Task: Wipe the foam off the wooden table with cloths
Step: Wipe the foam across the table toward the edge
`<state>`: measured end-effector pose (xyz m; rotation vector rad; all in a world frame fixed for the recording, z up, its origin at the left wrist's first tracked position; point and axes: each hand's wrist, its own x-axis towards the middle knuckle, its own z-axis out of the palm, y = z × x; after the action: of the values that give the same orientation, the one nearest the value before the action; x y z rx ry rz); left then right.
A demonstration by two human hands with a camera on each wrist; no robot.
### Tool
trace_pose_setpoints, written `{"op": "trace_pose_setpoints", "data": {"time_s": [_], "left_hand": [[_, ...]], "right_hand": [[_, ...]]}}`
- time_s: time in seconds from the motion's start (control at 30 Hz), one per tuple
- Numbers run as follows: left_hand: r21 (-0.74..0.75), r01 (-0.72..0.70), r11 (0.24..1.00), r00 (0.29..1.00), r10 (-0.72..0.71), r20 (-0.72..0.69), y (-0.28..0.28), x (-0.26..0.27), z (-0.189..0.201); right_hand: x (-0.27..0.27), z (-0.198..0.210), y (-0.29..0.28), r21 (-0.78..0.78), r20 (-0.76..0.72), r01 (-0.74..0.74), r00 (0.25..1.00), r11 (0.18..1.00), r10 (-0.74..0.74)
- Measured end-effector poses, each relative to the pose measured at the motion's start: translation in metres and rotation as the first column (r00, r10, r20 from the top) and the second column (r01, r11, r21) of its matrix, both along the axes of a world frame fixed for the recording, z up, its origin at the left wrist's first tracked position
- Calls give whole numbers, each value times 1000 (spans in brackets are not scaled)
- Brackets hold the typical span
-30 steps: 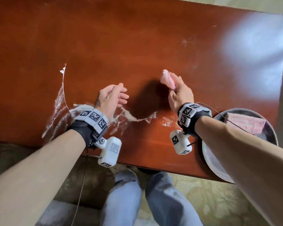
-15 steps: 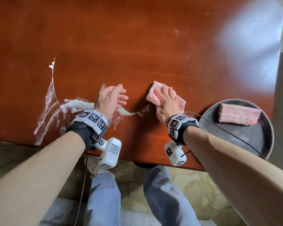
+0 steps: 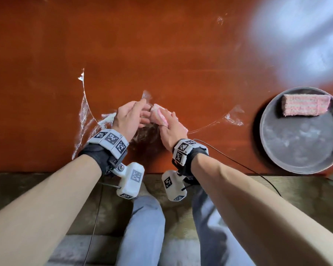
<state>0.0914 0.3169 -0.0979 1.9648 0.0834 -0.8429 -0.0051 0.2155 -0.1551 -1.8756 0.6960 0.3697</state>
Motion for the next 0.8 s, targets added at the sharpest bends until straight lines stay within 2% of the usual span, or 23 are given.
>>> {"op": "trace_pose_setpoints", "data": {"time_s": [0.13,0.27,0.4,0.53,0.7,0.8], "left_hand": [[15,14,1000,1000,-13,-19,4,4,0],[2,43,999,998,-43,-38,-14,1,4],[5,100,995,995,-100,-20,-43,-5,7],[9,106,994,994,-106,-15,-71,-16,8],[12,113,994,993,-113,-34,-94,-24,2],[15,100,995,995,-100,-32,-105,-27,-1]], "right_hand": [[0,16,-14,-52,11,267,964,962,-267],[-16,24,-67,-161,54,329,944,931,-324],[-33,30,-133,-333,15,215,975,918,-223],[-53,24,-178,-390,-78,103,986,915,-144],[-71,11,-194,-424,-182,-72,983,903,-7],[-79,-4,-186,-464,-234,-91,972,881,-23]]}}
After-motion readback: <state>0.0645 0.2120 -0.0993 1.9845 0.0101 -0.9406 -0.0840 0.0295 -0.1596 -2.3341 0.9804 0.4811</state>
